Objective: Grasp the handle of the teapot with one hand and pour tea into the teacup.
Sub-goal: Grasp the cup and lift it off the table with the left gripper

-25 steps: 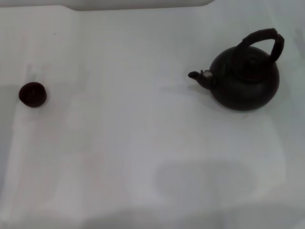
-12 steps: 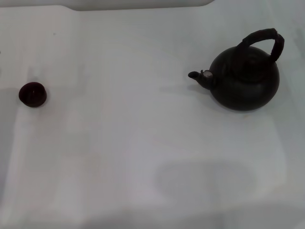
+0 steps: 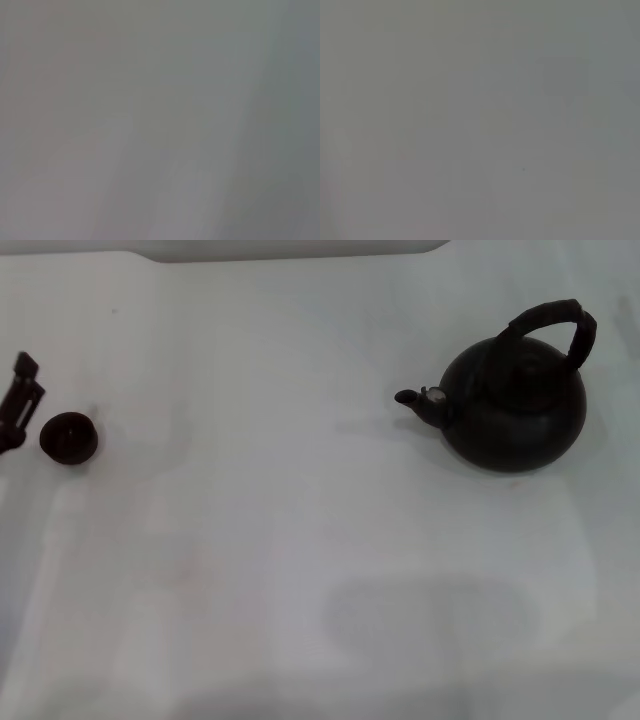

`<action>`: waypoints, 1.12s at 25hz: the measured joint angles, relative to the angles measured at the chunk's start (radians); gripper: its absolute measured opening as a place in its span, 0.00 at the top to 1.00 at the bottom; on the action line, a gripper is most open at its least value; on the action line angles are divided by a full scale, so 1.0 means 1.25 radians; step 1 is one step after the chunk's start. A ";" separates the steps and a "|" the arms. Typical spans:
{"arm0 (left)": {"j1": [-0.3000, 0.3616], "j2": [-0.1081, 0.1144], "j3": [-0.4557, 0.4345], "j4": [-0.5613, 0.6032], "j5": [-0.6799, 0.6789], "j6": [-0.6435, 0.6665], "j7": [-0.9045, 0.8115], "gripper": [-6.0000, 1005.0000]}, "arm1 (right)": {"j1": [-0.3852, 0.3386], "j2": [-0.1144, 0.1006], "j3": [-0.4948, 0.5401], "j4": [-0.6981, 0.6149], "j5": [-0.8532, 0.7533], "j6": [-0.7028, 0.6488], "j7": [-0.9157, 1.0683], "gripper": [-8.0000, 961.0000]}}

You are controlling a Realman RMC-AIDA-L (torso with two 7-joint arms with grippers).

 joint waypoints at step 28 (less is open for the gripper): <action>-0.023 0.003 0.009 0.000 0.077 0.193 0.001 0.13 | 0.003 0.000 0.000 -0.004 0.001 -0.001 0.004 0.09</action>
